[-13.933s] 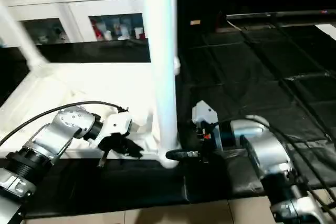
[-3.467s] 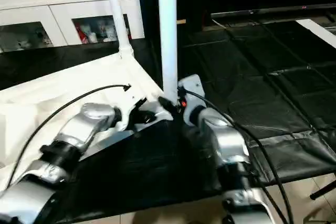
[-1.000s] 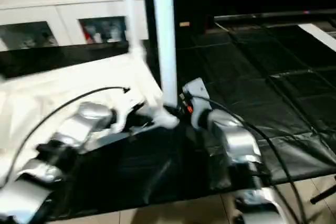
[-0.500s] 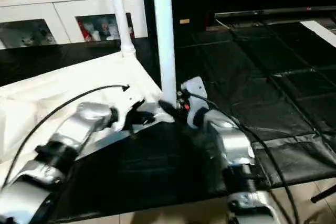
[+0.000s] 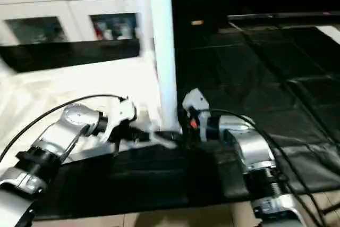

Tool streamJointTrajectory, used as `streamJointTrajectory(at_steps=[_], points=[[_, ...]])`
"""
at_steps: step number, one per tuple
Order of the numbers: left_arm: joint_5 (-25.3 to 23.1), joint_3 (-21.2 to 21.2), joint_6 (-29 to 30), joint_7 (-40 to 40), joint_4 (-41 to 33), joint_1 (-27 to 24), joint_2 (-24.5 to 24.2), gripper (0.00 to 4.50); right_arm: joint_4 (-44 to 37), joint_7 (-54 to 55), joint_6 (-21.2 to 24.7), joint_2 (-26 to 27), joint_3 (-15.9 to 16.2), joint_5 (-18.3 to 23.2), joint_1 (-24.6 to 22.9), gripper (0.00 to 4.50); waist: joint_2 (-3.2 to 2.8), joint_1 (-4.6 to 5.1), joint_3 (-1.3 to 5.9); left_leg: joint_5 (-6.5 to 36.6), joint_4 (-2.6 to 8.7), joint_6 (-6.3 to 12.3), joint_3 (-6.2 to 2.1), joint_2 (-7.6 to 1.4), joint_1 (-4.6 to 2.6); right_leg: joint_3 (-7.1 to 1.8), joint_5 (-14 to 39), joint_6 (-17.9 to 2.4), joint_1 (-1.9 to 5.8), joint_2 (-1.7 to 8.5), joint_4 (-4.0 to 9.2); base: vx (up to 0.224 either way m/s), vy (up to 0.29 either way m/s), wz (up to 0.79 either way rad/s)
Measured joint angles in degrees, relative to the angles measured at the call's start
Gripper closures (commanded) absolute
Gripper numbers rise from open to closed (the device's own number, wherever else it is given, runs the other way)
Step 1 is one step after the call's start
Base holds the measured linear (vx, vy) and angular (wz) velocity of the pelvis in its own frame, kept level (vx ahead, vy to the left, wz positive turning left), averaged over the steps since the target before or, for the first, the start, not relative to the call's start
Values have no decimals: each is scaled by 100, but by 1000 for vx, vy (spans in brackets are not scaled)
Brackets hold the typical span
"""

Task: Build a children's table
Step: Rotate leg to tighten

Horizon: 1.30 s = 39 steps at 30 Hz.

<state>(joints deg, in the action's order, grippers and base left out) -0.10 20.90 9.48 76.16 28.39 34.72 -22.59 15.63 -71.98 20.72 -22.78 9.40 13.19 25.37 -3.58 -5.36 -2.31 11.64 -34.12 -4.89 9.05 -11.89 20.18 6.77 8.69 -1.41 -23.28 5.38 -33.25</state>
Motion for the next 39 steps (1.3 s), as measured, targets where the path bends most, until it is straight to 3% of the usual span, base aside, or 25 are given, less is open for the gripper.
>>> streamJointTrajectory(at_steps=[8,18,19,23,39], points=[[20,119,-241,385,-62,-53,-170,450,177,-860,-109,-327,194,53,166,10,20,-12,-7,0,-4,0,3,0,3,-4,1,1,0,0,-15,0,0,0],[31,280,-382,631,-250,-123,-217,450,481,-1127,-228,-375,243,62,319,26,56,-51,-12,-1,-12,-1,4,0,3,-7,1,2,0,0,-24,0,0,0],[32,283,-385,631,-252,-125,-217,450,481,-1149,-232,-376,244,62,321,54,62,-51,-12,-1,-12,-1,4,-1,3,-7,1,2,0,0,-25,0,0,0],[31,287,-406,631,-269,-127,-221,450,526,-1233,-289,-384,302,62,345,74,73,-50,-15,-1,-16,-1,4,-1,2,-8,1,2,0,0,-25,0,0,0],[31,309,-445,628,-341,-153,-249,450,577,-1379,-365,-381,453,67,344,225,95,-53,-25,0,-17,-1,4,-1,3,-8,1,2,0,0,-28,0,0,0]])
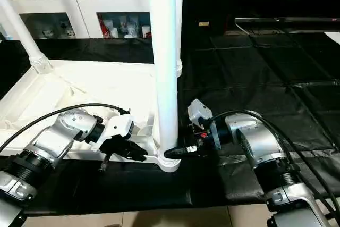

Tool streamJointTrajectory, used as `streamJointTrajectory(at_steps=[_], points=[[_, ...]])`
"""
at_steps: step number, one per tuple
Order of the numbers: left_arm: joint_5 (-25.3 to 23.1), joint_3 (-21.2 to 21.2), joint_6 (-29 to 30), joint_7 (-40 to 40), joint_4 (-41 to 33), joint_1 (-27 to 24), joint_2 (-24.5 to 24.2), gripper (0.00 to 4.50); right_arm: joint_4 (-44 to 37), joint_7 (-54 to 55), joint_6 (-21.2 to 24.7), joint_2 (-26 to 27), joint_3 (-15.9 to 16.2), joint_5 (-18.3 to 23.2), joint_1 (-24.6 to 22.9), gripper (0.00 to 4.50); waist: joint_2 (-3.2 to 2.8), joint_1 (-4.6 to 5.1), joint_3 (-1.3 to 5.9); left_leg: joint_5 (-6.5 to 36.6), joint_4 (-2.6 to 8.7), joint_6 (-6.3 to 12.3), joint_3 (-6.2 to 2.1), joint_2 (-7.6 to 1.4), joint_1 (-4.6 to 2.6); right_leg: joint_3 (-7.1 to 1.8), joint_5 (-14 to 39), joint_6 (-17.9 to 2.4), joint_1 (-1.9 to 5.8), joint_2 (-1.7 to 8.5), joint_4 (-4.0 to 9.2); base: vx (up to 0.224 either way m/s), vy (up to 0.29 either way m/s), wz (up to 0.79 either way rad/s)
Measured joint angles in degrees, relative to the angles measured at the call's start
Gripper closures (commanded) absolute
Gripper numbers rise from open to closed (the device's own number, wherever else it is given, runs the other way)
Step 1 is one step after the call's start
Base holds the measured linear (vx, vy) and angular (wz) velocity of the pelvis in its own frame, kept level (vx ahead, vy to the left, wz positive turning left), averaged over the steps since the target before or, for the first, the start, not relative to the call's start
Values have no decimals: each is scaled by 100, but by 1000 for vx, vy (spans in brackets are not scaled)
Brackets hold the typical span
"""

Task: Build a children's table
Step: Rotate leg to tighten

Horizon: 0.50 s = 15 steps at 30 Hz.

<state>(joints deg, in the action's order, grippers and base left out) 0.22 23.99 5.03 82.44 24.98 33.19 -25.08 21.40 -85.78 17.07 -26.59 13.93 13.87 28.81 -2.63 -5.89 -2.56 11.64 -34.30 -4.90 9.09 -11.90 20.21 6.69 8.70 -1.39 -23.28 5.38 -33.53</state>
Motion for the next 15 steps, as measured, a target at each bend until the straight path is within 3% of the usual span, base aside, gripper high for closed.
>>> streamJointTrajectory(at_steps=[9,12,15], points=[[3,-37,209,-198,11,-10,159,450,-229,241,178,21,-177,50,-229,247,-2,-54,1,1,-6,-2,3,1,-9,-7,0,0,11,0,-5,0,0,0],[-55,-173,518,-612,186,42,369,450,-380,827,369,151,-359,-39,-380,248,-2,-51,3,9,-8,-21,6,1,-22,-12,14,27,30,-1,-7,0,0,0],[-211,-447,906,-1395,516,202,681,450,-389,2081,452,588,-695,-267,-437,249,-11,65,8,-2,-18,-33,18,4,-37,-31,14,30,31,0,-26,0,0,0]])
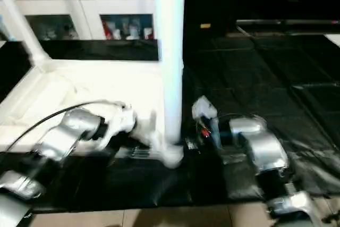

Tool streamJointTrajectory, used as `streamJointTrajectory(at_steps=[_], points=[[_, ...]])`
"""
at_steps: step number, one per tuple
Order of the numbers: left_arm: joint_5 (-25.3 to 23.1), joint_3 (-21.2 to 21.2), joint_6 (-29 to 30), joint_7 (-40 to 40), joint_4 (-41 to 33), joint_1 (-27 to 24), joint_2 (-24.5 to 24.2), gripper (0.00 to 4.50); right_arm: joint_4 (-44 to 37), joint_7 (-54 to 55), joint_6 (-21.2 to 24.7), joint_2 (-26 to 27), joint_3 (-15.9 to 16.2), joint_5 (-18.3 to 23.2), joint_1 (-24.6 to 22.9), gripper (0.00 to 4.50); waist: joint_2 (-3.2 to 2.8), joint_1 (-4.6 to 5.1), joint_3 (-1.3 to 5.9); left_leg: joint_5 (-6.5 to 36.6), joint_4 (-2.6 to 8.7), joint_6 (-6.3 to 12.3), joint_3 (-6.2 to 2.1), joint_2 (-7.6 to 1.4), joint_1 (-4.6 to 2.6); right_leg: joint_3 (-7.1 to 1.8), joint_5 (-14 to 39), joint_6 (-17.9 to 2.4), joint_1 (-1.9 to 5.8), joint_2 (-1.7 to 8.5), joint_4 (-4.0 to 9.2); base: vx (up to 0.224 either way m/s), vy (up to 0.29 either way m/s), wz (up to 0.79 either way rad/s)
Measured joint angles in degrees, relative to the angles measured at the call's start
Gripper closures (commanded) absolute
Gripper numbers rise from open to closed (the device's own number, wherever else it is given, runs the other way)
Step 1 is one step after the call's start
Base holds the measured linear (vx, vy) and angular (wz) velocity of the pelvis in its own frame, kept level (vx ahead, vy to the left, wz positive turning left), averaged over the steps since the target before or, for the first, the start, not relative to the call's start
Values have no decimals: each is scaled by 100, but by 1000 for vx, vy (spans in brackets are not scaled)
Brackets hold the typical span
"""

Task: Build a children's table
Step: Rotate leg to tighten

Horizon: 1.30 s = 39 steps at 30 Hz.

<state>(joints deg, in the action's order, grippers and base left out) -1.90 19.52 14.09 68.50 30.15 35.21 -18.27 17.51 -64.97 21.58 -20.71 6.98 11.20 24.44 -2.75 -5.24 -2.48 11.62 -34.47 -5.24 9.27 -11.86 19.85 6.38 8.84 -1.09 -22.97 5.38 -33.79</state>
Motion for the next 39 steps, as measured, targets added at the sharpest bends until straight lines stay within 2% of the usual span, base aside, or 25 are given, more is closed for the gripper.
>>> streamJointTrajectory(at_steps=[6,9,12,14,18,22,27,29,34,37,39], points=[[-94,-455,664,-1813,621,401,876,450,295,2752,337,1098,-510,-680,400,254,-9,352,5,-4,-5,-5,-2,5,9,-3,-2,2,-4,-1,24,0,0,0],[-78,-584,759,-2245,736,506,1114,450,317,3267,410,1355,-542,-746,508,255,-10,389,5,1,14,-1,-4,2,19,4,-7,1,-17,-6,27,0,0,0],[-76,-677,811,-2342,736,526,1181,450,311,3356,342,1451,-541,-824,524,255,-11,364,5,-2,51,6,-5,0,23,23,-11,-23,-27,-11,27,0,0,0],[-76,-710,811,-2345,736,531,1181,450,311,3360,286,1494,-542,-853,522,199,-13,357,6,-11,63,26,-5,-1,26,29,0,-30,-33,-12,27,0,0,0],[-77,-694,777,-2308,732,533,1153,450,250,3358,254,1538,-541,-839,466,168,-13,358,6,-4,64,31,-2,-5,29,29,6,-33,-35,-11,30,0,0,0],[-76,-571,579,-1945,708,503,929,450,118,3081,209,1528,-539,-693,313,136,-17,357,3,-4,64,31,-1,-7,26,28,5,-35,-35,-11,29,0,0,0],[-68,-421,236,-1318,568,367,576,450,72,2203,51,1169,-371,-476,199,80,-21,323,1,-3,60,28,-2,-9,27,26,1,-39,-35,-9,29,0,0,0],[-60,-358,143,-1119,558,362,472,450,54,1874,18,1006,-309,-400,169,72,-21,312,0,-3,59,27,-3,-8,27,24,0,-39,-34,-8,29,0,0,0],[-3,-147,-226,-307,509,323,96,450,-96,688,-119,334,-115,-170,37,30,-32,184,-5,-2,57,27,-3,-8,28,24,0,-39,-33,-7,28,0,0,0],[3,-94,-397,57,451,278,-40,450,-96,240,-161,152,-35,-83,33,5,-34,109,-6,-3,52,25,-4,-8,28,25,-2,-41,-32,-6,24,0,0,0],[6,-32,-483,267,406,270,-86,450,-97,-10,-194,58,19,11,34,5,-35,41,-7,-2,44,24,-4,-8,24,24,-5,-43,-32,-5,23,0,0,0]])
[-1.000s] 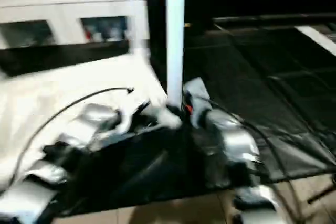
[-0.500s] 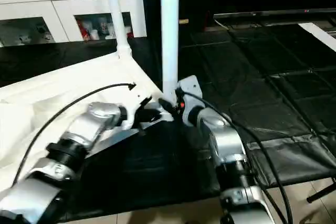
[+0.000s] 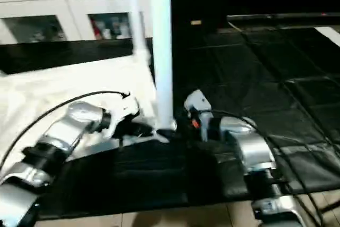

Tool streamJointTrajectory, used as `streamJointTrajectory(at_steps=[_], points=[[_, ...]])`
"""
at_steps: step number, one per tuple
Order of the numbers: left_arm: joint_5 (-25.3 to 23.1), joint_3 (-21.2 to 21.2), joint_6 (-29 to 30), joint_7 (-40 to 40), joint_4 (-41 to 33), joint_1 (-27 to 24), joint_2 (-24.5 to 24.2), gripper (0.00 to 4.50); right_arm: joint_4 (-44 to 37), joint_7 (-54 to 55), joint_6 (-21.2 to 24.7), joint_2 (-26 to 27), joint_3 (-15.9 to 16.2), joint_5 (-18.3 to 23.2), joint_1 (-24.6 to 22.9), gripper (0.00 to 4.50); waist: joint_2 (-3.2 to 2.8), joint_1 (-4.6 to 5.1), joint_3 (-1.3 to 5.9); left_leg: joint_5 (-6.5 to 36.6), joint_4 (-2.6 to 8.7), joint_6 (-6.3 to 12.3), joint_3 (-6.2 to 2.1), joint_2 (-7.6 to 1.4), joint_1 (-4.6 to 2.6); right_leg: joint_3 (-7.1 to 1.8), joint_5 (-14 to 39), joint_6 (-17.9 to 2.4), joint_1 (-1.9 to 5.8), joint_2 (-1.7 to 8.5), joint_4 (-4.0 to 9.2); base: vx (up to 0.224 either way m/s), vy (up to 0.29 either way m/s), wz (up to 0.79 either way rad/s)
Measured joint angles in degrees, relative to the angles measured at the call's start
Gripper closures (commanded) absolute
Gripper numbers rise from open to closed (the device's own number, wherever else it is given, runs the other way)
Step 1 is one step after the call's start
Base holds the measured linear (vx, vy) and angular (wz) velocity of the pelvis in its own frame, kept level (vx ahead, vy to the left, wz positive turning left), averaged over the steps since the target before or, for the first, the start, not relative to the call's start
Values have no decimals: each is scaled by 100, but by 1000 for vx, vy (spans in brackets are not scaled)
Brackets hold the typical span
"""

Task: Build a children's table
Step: Rotate leg to tighten

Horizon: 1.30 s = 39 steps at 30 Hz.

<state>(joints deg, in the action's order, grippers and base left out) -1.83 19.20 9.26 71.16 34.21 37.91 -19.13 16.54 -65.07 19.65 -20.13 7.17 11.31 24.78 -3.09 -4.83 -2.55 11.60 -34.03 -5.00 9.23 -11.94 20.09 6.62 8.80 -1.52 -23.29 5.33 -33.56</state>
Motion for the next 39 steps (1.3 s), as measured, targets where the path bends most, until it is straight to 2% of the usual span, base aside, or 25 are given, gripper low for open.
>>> streamJointTrajectory(at_steps=[4,12,25,26,31,39], points=[[106,153,-145,478,-157,-100,-174,450,1,-535,9,-350,29,112,13,5,-2,-74,-1,9,-10,-14,0,1,-2,-2,-1,0,0,4,-1,0,0,0],[102,369,-353,958,-330,-138,-315,450,3,-1364,-1,-665,323,240,102,5,-1,-107,-1,15,-12,-24,0,1,0,-3,-1,1,13,4,-4,0,0,0],[103,541,-419,1137,-602,-207,-382,450,11,-1666,-60,-698,532,249,188,5,-2,-161,-1,15,-12,-25,-1,0,0,-3,0,1,12,4,-4,0,0,0],[103,543,-419,1137,-616,-209,-388,450,14,-1679,-60,-697,545,254,188,31,-2,-160,-1,15,-12,-25,-1,0,0,-3,0,1,12,4,-4,0,0,0],[103,558,-419,1137,-649,-213,-401,450,56,-1723,-59,-616,604,257,189,57,-5,-159,1,16,-12,-26,-1,0,0,-2,0,2,11,3,-4,0,0,0],[104,578,-430,1140,-658,-223,-417,450,209,-1724,-128,-527,662,259,227,132,-6,-160,1,16,-12,-26,-1,0,0,-3,0,1,12,4,-4,0,0,0]])
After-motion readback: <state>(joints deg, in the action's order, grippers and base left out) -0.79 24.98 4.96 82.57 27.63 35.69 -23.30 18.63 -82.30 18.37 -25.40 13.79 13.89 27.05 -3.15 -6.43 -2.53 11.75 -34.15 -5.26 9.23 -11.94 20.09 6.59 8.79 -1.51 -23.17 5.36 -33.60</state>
